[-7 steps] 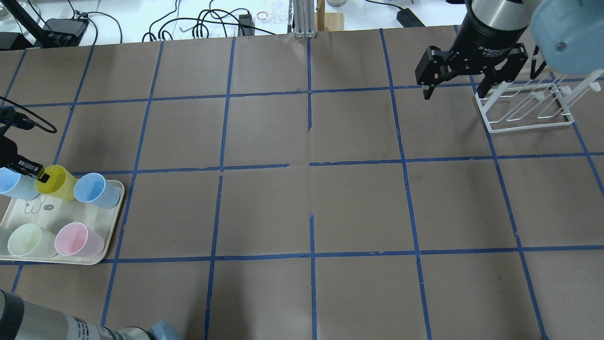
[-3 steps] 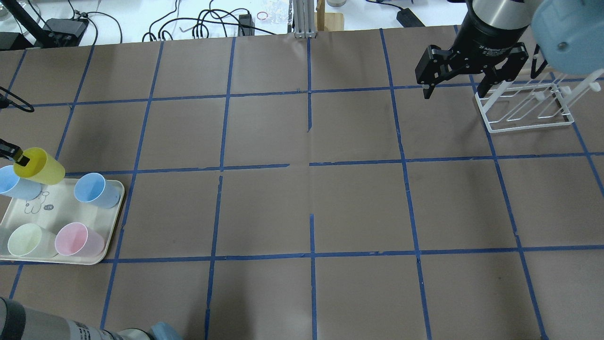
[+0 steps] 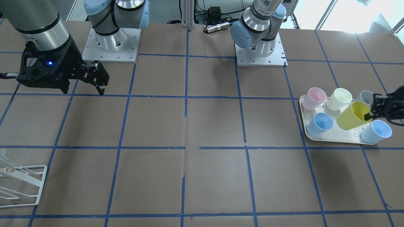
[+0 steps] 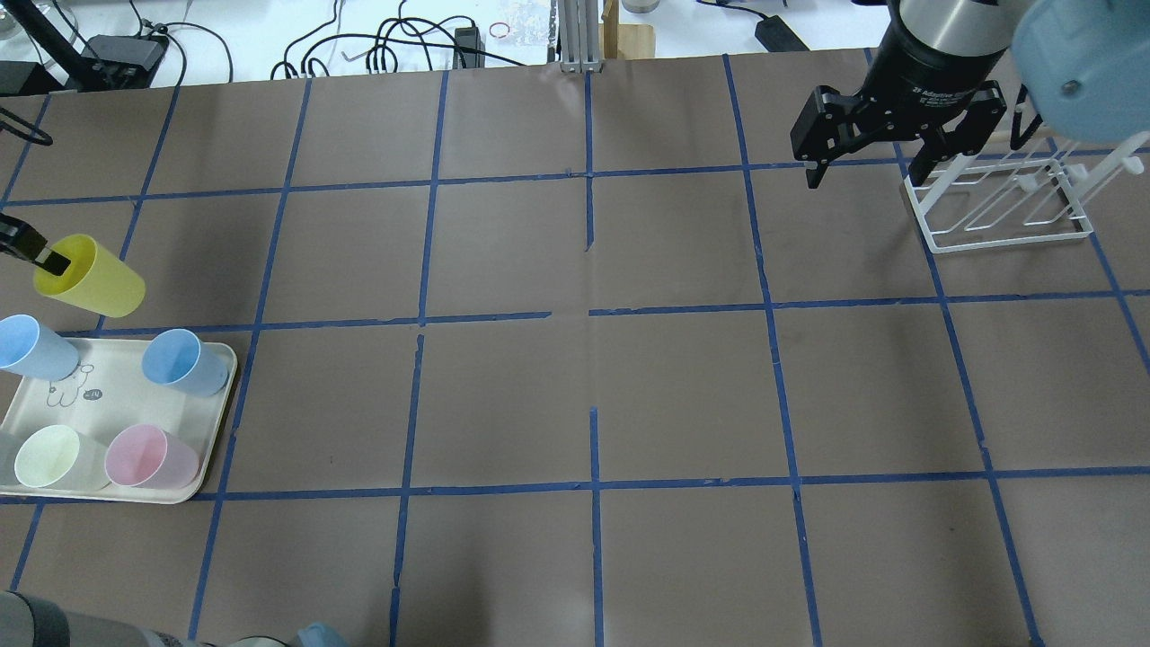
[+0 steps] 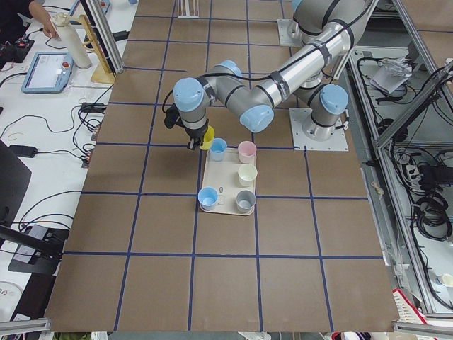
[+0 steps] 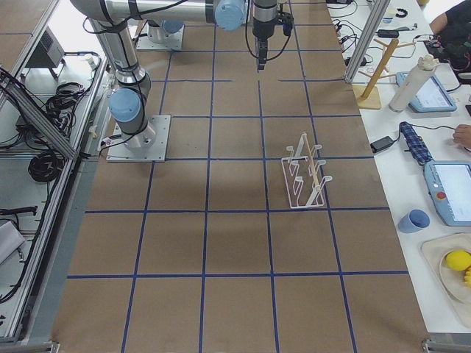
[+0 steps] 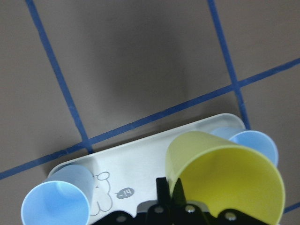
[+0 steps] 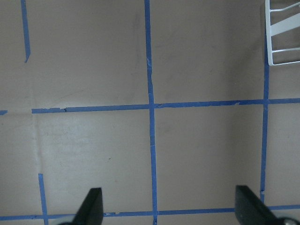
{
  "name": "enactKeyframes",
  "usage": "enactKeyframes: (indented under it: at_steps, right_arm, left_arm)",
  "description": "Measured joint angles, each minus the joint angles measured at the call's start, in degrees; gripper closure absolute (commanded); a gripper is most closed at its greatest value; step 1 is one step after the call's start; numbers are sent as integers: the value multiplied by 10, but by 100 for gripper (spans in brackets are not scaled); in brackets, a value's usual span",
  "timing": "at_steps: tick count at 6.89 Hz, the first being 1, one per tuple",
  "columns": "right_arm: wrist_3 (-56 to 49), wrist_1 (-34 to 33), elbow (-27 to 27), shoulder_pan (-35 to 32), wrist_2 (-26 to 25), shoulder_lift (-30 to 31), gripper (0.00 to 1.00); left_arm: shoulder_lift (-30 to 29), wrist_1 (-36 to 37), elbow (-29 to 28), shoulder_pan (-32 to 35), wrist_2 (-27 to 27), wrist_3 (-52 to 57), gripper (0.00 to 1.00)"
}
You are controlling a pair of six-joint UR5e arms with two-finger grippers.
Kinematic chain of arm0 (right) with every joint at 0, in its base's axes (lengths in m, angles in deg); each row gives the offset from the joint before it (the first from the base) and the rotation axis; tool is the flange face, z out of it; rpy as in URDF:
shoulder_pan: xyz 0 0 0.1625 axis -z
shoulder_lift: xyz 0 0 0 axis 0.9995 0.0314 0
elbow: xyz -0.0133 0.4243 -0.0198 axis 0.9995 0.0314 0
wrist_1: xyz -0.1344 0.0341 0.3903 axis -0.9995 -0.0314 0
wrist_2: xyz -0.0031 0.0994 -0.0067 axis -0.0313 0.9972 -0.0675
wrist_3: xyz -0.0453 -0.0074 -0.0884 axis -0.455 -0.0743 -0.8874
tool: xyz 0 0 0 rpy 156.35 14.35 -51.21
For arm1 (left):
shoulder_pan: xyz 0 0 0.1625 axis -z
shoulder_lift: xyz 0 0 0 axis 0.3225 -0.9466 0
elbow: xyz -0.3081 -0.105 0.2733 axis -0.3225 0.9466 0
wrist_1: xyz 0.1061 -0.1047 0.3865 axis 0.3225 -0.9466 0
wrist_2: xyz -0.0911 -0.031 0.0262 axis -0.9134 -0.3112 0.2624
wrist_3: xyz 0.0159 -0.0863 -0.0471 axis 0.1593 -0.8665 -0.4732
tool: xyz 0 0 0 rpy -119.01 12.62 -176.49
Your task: Transfer IKEA cup to right arm and place on rack
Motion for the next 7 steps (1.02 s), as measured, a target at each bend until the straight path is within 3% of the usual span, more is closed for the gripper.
enactKeyframes:
  at_steps: [2, 4, 5, 7]
  right_arm:
    - [0, 2, -1, 0, 0, -1, 0]
    - [-1, 6, -1, 11, 31, -3, 0]
    - [-6, 15, -1, 31, 69, 0, 0]
    - [-17, 67, -1, 89, 188, 7, 0]
  left_arm:
    - [14, -137, -16, 69, -88, -65, 100]
    - [37, -167, 25, 152, -181, -127, 100]
    - [52, -174, 55, 177, -239, -141, 100]
    - [87, -195, 132, 198, -416, -147, 100]
